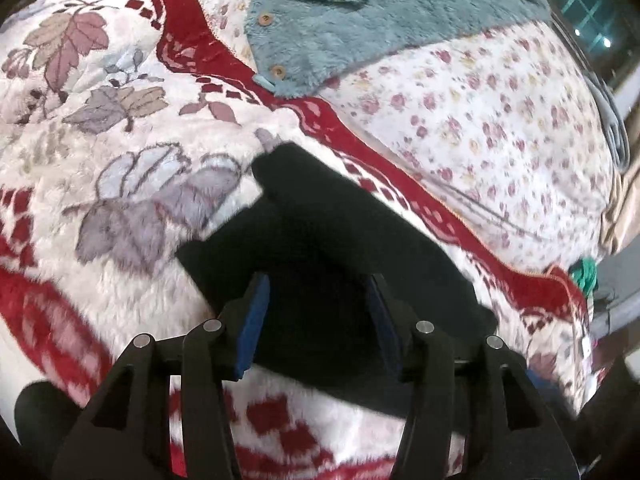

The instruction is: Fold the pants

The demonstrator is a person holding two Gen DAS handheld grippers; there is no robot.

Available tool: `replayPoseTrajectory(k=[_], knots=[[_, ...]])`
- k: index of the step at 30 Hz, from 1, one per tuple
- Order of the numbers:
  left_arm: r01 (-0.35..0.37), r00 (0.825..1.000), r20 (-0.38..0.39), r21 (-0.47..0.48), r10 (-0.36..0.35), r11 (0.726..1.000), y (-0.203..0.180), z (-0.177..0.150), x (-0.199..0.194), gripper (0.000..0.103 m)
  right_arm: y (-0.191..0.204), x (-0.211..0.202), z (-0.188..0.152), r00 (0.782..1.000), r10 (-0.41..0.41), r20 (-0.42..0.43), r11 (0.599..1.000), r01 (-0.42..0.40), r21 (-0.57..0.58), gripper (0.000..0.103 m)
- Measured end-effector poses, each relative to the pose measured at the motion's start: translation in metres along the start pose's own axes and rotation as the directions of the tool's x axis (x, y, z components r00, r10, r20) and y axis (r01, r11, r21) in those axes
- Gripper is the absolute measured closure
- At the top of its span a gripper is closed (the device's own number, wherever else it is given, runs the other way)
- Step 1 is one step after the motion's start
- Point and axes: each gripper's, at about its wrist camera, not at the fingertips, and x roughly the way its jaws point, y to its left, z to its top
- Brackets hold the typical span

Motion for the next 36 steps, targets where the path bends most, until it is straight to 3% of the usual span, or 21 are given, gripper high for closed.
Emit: replayPoseTrajectory(k=[3,7,11,13,16,17,18,20,27,30,34,36], knots=[[-0.015,0.999,0.030,-0.017,0.015,1.000,0.005,0.014,0.008,0.053,0.026,0.041,0.004,0.998,0.019,-0.062,0.996,-0.024,-0.089,0.060],[0.022,0.999,-0.042,-0.094,-0.026,0.995,0.020,0.031,0.035,0.053,0.048,0.078,0.004,0.994,-0.055,-0.090,0.975,0.034,-0.220,0.057],[0.055,0.997,-0.040,-0.107,-0.060,0.993,0.018,0.041,0.046,0.050,0.044,0.100,0.003,0.986,-0.138,-0.095,0.955,0.107,-0.277,0.057],[0.062,0.997,-0.046,-0.111,-0.067,0.992,0.016,0.049,0.054,0.050,0.040,0.101,0.004,0.988,-0.117,-0.098,0.963,0.089,-0.256,0.057],[0.084,0.995,-0.039,-0.121,-0.089,0.989,0.015,0.057,0.065,0.051,0.031,0.101,0.009,0.995,-0.056,-0.078,0.978,0.038,-0.207,0.083],[0.098,0.994,-0.039,-0.112,-0.102,0.989,0.014,0.058,0.067,0.068,0.028,0.100,0.011,0.997,-0.040,-0.073,0.981,0.025,-0.194,0.089],[0.097,0.993,-0.053,-0.102,-0.103,0.990,0.012,0.059,0.070,0.075,0.026,0.098,0.013,0.998,-0.015,-0.067,0.985,0.003,-0.175,0.092],[0.091,0.995,-0.043,-0.076,-0.094,0.993,0.007,0.059,0.063,0.083,0.023,0.093,0.017,0.998,0.019,-0.062,0.990,-0.027,-0.136,0.095],[0.171,0.983,0.063,0.003,-0.171,0.985,0.000,0.052,-0.015,0.084,0.044,0.042,0.031,0.993,0.117,0.003,0.984,-0.115,-0.137,0.095],[0.129,0.990,0.060,0.001,-0.128,0.992,0.011,0.037,-0.026,0.084,0.055,0.040,0.024,0.991,0.133,-0.018,0.980,-0.135,-0.148,0.095],[0.014,1.000,-0.021,-0.051,-0.015,0.999,0.040,0.010,0.000,0.084,0.068,0.060,0.005,0.990,0.112,-0.082,0.978,-0.124,-0.165,0.095],[-0.026,0.999,-0.041,-0.021,0.025,0.999,0.045,0.002,0.017,0.080,0.068,0.079,-0.005,0.990,0.069,-0.120,0.979,-0.090,-0.183,0.095]])
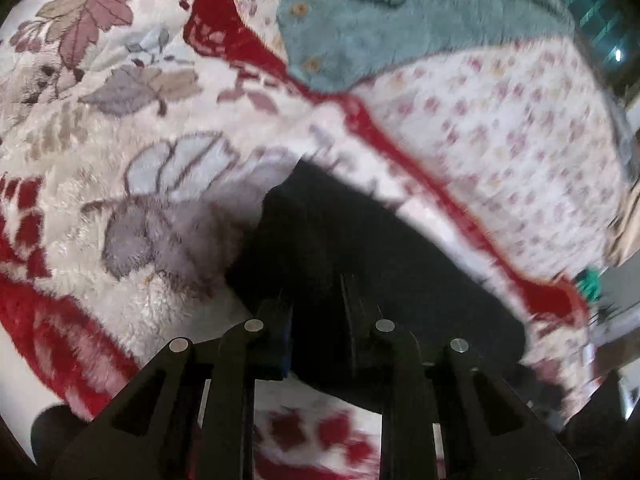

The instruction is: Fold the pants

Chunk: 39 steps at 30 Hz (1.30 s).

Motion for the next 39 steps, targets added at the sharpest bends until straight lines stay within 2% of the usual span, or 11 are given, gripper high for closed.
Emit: replayPoseTrajectory(k=[3,5,7,12,18,21,24,26,31,35,39], knots=[[0.021,1.000,0.017,-0.033,-0.021,0.999,0.004,-0.001,-0.007,0.070,-0.011,0.024,-0.006,0.994,-0.005,-0.112,0.997,0.014,0.075,0.091],[0.004,0.999,0.049,-0.030,-0.003,1.000,0.005,-0.001,-0.022,0.050,-0.015,0.006,-0.001,0.998,0.038,-0.055,0.993,-0.031,0.115,0.081],[-0.015,0.997,0.079,-0.051,0.019,0.999,0.009,-0.003,-0.034,0.045,-0.018,-0.014,-0.001,0.999,0.033,-0.008,0.992,-0.032,0.124,0.071],[-0.008,0.999,0.037,-0.109,0.012,0.994,0.017,-0.022,-0.041,0.045,-0.033,-0.064,-0.019,0.998,0.012,0.058,0.985,-0.022,0.173,0.070],[0.016,0.999,0.041,-0.177,-0.009,0.984,0.015,-0.036,-0.030,0.045,-0.058,-0.106,-0.063,0.998,-0.033,0.051,0.957,0.017,0.291,0.070],[0.037,0.999,-0.006,-0.195,-0.039,0.980,0.011,-0.039,-0.018,0.045,-0.068,-0.130,-0.092,0.998,-0.044,0.053,0.928,0.022,0.372,0.069],[0.006,1.000,0.025,-0.166,-0.002,0.986,0.003,-0.044,-0.013,0.042,-0.082,-0.152,-0.126,0.995,-0.080,0.054,0.868,0.043,0.495,0.064],[0.007,0.999,0.033,-0.155,-0.001,0.988,-0.003,-0.044,-0.012,0.030,-0.094,-0.167,-0.151,0.992,-0.104,0.064,0.807,0.047,0.589,0.063],[-0.003,0.999,0.036,-0.155,0.009,0.988,-0.012,-0.040,-0.003,0.014,-0.116,-0.187,-0.197,0.980,-0.173,0.095,0.662,0.045,0.749,0.057],[-0.014,0.998,0.050,-0.169,0.023,0.986,-0.018,-0.037,0.002,0.006,-0.136,-0.184,-0.213,0.964,-0.169,0.207,0.560,-0.079,0.825,0.056],[0.012,0.997,0.082,-0.214,0.006,0.977,-0.019,-0.031,0.006,0.006,-0.145,-0.182,-0.210,0.940,-0.214,0.265,0.514,-0.122,0.849,0.056]])
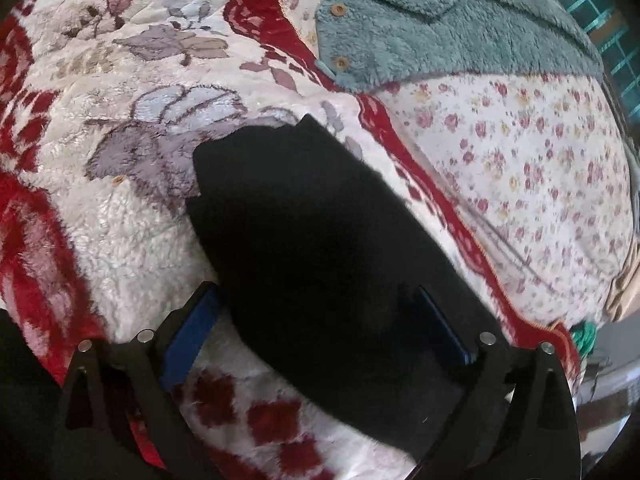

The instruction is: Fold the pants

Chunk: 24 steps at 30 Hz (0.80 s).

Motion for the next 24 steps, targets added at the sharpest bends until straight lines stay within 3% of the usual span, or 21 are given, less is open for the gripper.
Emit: replayPoseTrajectory(k=[4,6,7,9,10,11,13,18,20,24], knots=[[0.071,0.997,-0.006,0.013,-0.070,0.997,-0.008,0.003,0.006,0.010,-0.003,0.001,-0.002,0.996,0.036,0.076,0.997,-0.041,0.069,0.056],[0.070,0.997,-0.035,0.056,-0.068,0.996,-0.012,0.004,0.013,0.029,-0.004,0.003,0.001,0.993,0.063,0.098,0.993,-0.072,0.096,0.056],[0.035,0.999,-0.035,0.076,-0.033,0.997,-0.013,0.004,0.016,0.046,-0.005,0.003,0.002,0.993,0.075,0.096,0.992,-0.084,0.098,0.056],[0.004,1.000,-0.029,0.114,0.000,0.994,-0.013,0.006,0.017,0.065,-0.004,0.005,0.004,0.994,0.080,0.080,0.992,-0.088,0.093,0.063],[0.010,0.999,-0.040,0.121,-0.005,0.993,-0.013,0.007,0.017,0.079,-0.006,0.006,0.006,0.994,0.081,0.069,0.991,-0.087,0.098,0.074],[0.027,0.998,-0.057,0.131,-0.020,0.991,-0.015,0.009,0.016,0.083,-0.008,0.008,0.006,0.994,0.086,0.062,0.989,-0.093,0.114,0.084],[0.031,0.999,-0.047,0.153,-0.024,0.988,-0.017,0.012,0.011,0.085,-0.014,0.006,0.006,0.992,0.107,0.066,0.980,-0.117,0.158,0.089],[0.047,0.998,0.026,0.195,-0.053,0.980,-0.024,0.028,-0.020,0.087,0.011,0.011,0.006,0.991,0.130,0.040,0.985,-0.134,0.108,0.091],[0.048,0.994,0.089,0.198,-0.067,0.979,-0.019,0.043,-0.043,0.087,0.026,0.018,0.005,0.992,0.127,0.021,0.988,-0.128,0.085,0.091],[-0.056,0.979,0.205,0.212,0.012,0.976,0.003,0.070,-0.071,0.087,0.061,0.055,-0.006,0.977,0.201,-0.078,0.980,-0.199,0.027,0.091]])
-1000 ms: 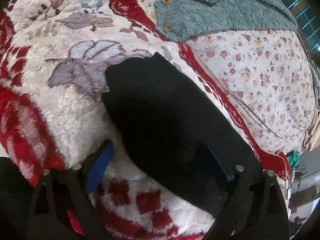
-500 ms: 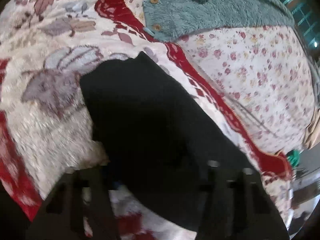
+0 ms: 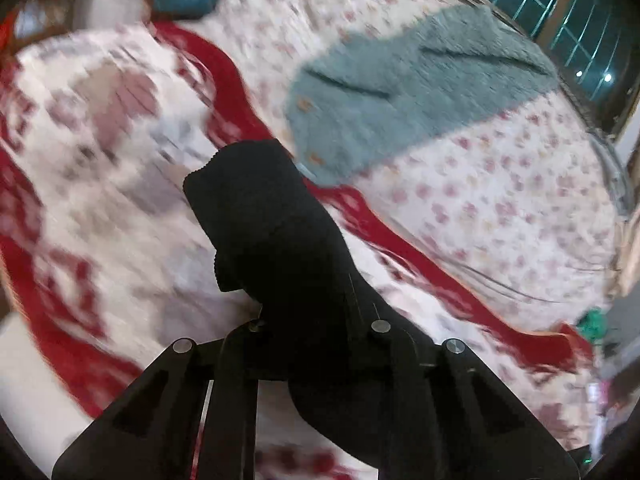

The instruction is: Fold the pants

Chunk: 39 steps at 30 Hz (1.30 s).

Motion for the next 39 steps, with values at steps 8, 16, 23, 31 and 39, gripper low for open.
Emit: replayPoseTrajectory(k=[8,16,23,31,39], knots=[[-0.142,0.971,-0.194,0.017,0.143,0.990,0.057,-0.010,0.027,0.068,0.026,0.038,-0.022,0.945,-0.190,-0.265,0.971,0.141,-0.193,0.064],[-0.173,0.985,-0.028,-0.040,0.172,0.984,0.055,0.007,-0.043,0.062,0.034,-0.105,0.016,0.940,-0.337,0.044,0.918,0.339,-0.204,0.064],[-0.013,0.999,-0.052,0.030,0.015,0.999,0.004,0.001,-0.064,0.054,-0.027,-0.121,0.054,0.817,-0.574,0.059,0.809,0.577,-0.111,0.062],[0.133,0.969,-0.227,0.145,-0.098,0.980,-0.083,-0.041,-0.029,0.054,-0.020,-0.078,0.047,0.801,-0.597,0.036,0.754,0.576,-0.315,0.086],[0.303,0.910,-0.372,0.289,-0.185,0.908,-0.174,-0.099,-0.008,0.054,-0.002,-0.124,0.045,0.797,-0.566,0.211,0.756,0.604,-0.252,0.087]])
